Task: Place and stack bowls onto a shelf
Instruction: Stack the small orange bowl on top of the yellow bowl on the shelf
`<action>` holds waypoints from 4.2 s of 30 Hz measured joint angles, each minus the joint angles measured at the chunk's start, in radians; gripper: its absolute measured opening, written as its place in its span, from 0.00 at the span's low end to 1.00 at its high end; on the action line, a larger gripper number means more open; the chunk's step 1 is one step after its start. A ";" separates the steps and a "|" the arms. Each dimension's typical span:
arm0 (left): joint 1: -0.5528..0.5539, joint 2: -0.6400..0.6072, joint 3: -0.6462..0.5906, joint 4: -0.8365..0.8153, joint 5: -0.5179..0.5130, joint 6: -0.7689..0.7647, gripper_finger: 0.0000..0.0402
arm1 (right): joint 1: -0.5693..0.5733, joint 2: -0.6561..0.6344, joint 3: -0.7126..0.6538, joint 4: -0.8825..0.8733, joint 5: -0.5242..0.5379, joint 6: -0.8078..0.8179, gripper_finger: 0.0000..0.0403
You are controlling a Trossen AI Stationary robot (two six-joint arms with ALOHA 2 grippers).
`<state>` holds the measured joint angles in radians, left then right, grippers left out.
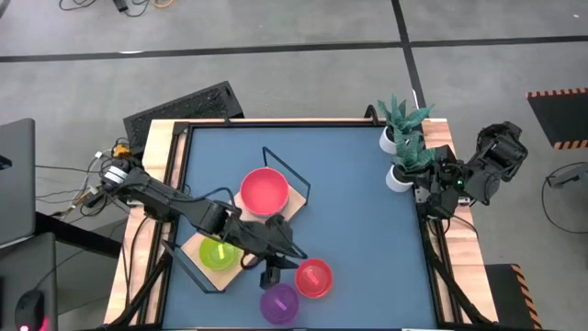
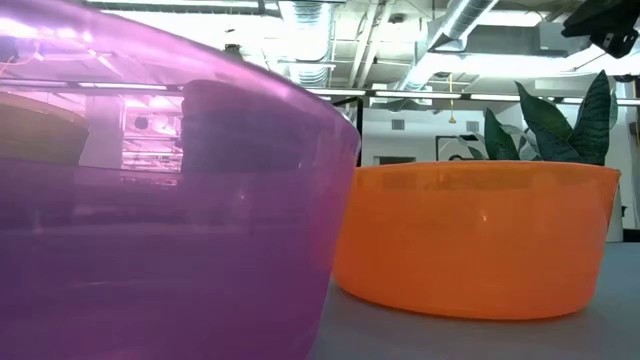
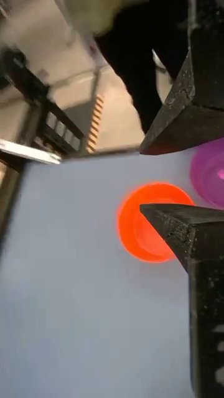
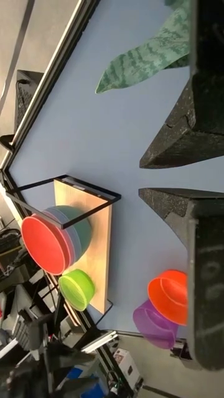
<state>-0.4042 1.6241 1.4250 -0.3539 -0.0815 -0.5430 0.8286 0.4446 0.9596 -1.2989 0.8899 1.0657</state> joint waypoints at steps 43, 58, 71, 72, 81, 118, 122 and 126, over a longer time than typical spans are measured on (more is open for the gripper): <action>-0.015 0.083 0.001 0.152 -0.046 -0.319 0.22 | 0.000 0.000 0.000 -0.022 -0.002 -0.003 0.22; -0.016 0.130 0.000 0.259 -0.059 -0.309 0.23 | 0.000 0.000 0.000 -0.035 -0.002 -0.001 0.22; -0.015 0.143 0.000 0.193 -0.145 -0.214 0.37 | 0.000 0.000 0.000 -0.036 -0.002 -0.001 0.22; -0.015 0.146 0.000 0.179 -0.149 -0.211 0.37 | 0.000 0.000 0.000 -0.036 -0.002 -0.001 0.22; -0.010 0.197 0.005 0.134 -0.119 -0.179 0.37 | 0.000 0.000 0.000 -0.037 -0.005 -0.001 0.22; -0.019 0.310 0.021 -0.034 -0.189 -0.220 0.37 | 0.000 0.001 0.000 -0.037 -0.029 0.000 0.22; -0.019 0.310 0.021 -0.039 -0.169 -0.212 0.37 | 0.000 0.001 0.000 -0.038 -0.029 0.000 0.22; -0.019 0.310 0.021 -0.041 -0.166 -0.203 0.37 | 0.000 0.001 0.000 -0.037 -0.029 0.000 0.22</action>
<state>-0.4232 1.9339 1.4464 -0.3950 -0.2478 -0.7460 0.8286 0.4454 0.9596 -1.3362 0.8609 1.0657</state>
